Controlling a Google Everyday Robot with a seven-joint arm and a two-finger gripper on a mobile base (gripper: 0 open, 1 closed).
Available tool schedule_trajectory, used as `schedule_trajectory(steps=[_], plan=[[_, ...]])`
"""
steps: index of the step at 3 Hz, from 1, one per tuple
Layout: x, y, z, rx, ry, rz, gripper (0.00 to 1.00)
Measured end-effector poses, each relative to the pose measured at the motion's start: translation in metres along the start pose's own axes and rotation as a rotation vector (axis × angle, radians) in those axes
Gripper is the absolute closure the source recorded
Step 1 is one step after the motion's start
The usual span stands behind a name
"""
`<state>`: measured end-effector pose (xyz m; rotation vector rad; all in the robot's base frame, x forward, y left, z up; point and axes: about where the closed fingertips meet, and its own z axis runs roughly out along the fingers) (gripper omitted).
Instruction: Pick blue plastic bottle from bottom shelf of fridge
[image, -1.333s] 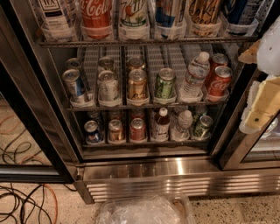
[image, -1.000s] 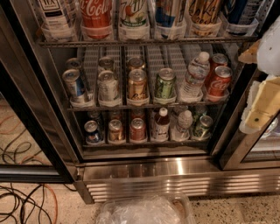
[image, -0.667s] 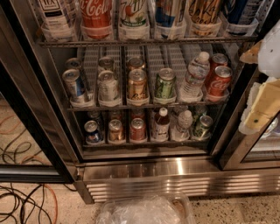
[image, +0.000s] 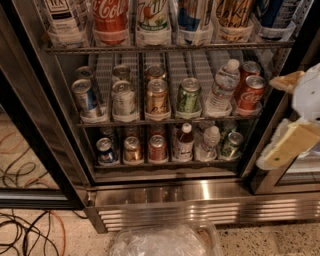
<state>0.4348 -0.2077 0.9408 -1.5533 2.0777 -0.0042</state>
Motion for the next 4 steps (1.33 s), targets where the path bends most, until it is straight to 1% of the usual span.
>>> schedule_trajectory(steps=[1,2,3,4], plan=[[0.003,0.012,0.030,0.035,-0.135,0.032,0.00],[-0.005,0.002,0.028,0.089,-0.181,0.043,0.00],[-0.005,0.002,0.028,0.089,-0.180,0.043,0.00],[-0.006,0.003,0.034,0.082,-0.205,0.056,0.00]])
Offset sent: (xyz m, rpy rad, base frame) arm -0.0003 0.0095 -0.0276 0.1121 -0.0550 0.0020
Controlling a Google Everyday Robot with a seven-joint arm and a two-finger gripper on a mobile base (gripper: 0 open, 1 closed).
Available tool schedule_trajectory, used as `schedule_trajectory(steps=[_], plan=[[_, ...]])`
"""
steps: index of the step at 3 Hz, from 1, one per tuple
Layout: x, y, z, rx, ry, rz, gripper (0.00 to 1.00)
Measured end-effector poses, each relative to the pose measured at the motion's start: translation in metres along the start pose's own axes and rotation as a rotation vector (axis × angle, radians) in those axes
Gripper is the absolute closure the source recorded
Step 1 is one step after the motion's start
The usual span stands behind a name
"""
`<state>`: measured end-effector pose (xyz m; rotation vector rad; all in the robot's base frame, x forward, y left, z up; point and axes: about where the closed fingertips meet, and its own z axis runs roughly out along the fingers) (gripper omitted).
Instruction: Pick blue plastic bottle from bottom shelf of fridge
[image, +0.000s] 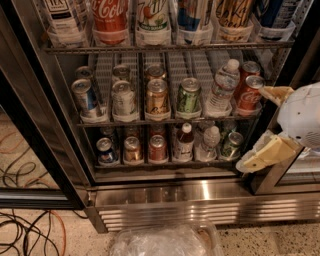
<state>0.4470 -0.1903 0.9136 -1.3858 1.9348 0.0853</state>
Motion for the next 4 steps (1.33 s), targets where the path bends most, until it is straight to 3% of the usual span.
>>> schedule_trajectory(steps=[1,3,4], plan=[[0.001,0.011,0.021,0.012,-0.078,0.058,0.00],[-0.003,0.046,0.094,0.104,-0.277,0.229,0.00],[-0.023,0.053,0.140,0.184,-0.376,0.375,0.00]])
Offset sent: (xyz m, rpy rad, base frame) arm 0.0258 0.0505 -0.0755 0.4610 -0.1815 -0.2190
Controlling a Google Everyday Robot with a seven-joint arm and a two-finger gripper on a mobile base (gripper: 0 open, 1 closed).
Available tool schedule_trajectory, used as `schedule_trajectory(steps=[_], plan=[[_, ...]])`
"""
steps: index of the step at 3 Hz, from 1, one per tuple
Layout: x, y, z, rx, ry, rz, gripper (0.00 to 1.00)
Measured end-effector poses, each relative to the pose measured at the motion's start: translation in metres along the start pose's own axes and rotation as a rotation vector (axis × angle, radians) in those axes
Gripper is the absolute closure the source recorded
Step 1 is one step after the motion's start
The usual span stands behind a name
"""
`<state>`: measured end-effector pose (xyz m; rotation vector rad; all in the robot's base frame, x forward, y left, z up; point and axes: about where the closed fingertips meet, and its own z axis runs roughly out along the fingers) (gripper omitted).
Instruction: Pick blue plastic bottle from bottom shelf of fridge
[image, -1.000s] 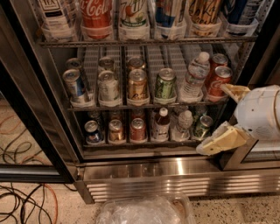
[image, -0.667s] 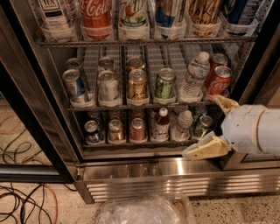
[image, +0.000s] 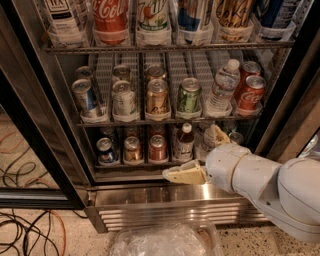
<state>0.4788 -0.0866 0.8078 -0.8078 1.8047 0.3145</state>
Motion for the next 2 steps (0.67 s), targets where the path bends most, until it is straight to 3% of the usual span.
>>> schedule_trajectory(steps=[2], plan=[[0.0089,-0.0025,0.0044,0.029,-0.014,0.018,0.00]])
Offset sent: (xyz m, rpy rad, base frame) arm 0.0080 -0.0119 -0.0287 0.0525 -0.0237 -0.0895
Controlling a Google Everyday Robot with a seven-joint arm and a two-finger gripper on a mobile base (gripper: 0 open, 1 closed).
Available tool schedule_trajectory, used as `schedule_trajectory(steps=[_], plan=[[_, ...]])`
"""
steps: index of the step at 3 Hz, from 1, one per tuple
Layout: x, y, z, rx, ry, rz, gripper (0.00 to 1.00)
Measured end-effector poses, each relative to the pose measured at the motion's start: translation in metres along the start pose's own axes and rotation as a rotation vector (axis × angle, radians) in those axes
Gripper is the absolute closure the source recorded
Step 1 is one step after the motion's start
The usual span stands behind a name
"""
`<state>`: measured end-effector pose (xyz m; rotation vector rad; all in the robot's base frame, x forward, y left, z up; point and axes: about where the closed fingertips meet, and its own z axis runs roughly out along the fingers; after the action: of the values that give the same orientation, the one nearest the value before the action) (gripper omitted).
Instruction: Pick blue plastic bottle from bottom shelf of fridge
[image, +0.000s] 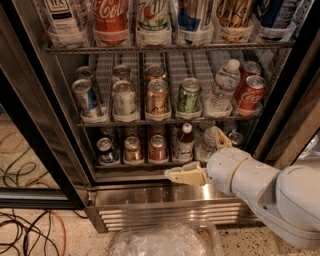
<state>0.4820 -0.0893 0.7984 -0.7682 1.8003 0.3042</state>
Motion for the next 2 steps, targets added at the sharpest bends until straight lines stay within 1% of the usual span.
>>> schedule_trajectory(steps=[1,2], plan=[[0.029,-0.001,0.008,0.064,-0.017,0.035,0.00],[0.048,0.007,0.020,0.126,-0.056,0.044,0.00]])
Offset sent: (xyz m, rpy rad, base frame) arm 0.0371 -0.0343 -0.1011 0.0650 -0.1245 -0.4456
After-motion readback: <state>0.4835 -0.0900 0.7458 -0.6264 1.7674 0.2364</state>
